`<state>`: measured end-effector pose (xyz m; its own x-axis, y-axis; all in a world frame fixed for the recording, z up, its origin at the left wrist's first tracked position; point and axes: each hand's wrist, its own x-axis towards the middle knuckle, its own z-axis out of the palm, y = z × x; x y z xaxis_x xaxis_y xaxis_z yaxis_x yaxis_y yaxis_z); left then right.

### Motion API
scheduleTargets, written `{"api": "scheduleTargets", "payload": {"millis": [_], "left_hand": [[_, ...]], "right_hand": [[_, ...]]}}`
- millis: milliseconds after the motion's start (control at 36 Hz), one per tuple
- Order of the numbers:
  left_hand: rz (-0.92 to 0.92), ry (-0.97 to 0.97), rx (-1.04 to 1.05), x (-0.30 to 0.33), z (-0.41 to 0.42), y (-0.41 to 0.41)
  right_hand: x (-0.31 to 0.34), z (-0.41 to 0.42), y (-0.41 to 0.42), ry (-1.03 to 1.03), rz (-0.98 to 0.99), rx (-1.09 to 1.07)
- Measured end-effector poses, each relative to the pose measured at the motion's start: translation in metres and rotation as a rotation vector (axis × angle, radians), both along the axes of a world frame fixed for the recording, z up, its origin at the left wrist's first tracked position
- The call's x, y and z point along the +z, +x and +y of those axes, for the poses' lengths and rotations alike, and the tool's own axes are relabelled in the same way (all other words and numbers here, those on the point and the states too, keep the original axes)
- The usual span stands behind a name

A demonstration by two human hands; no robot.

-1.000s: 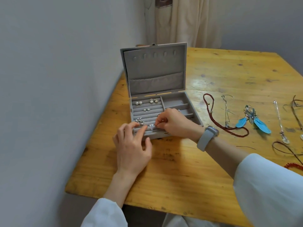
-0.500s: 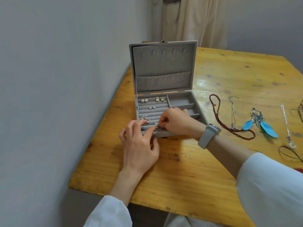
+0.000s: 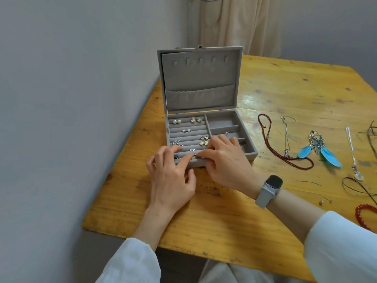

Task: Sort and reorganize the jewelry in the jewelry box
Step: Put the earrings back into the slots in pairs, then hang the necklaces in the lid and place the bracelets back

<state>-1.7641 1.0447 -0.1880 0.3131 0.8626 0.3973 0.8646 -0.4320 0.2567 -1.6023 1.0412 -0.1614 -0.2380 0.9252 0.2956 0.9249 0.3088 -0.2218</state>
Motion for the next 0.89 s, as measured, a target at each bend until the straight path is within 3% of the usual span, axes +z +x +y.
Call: {"api": "scheduleTargets", "payload": {"millis": [111, 222, 333, 444, 611, 750, 889], "left_hand": [[0.005, -0.006, -0.015, 0.000, 0.000, 0.000], [-0.057, -0.008, -0.042, 0.002, 0.000, -0.002], [-0.123, 0.031, -0.066, 0.009, 0.001, 0.002], [-0.100, 0.094, -0.095, 0.032, 0.021, 0.022], [0.074, 0.162, -0.039, 0.073, 0.084, 0.059], [0.120, 0.222, 0.021, 0.102, 0.130, 0.071], [0.182, 0.181, 0.114, 0.110, 0.154, 0.068]], "right_hand": [[-0.002, -0.003, 0.002, -0.004, 0.033, 0.006], [0.001, -0.005, 0.020, 0.005, 0.197, -0.030], [0.010, 0.001, 0.058, 0.036, 0.294, -0.163], [0.013, 0.025, 0.104, 0.002, 0.236, -0.341], [0.014, 0.073, 0.151, -0.174, 0.177, -0.530], [0.011, 0.101, 0.165, -0.365, 0.022, -0.554], [0.002, 0.106, 0.170, -0.374, 0.011, -0.516]]}}
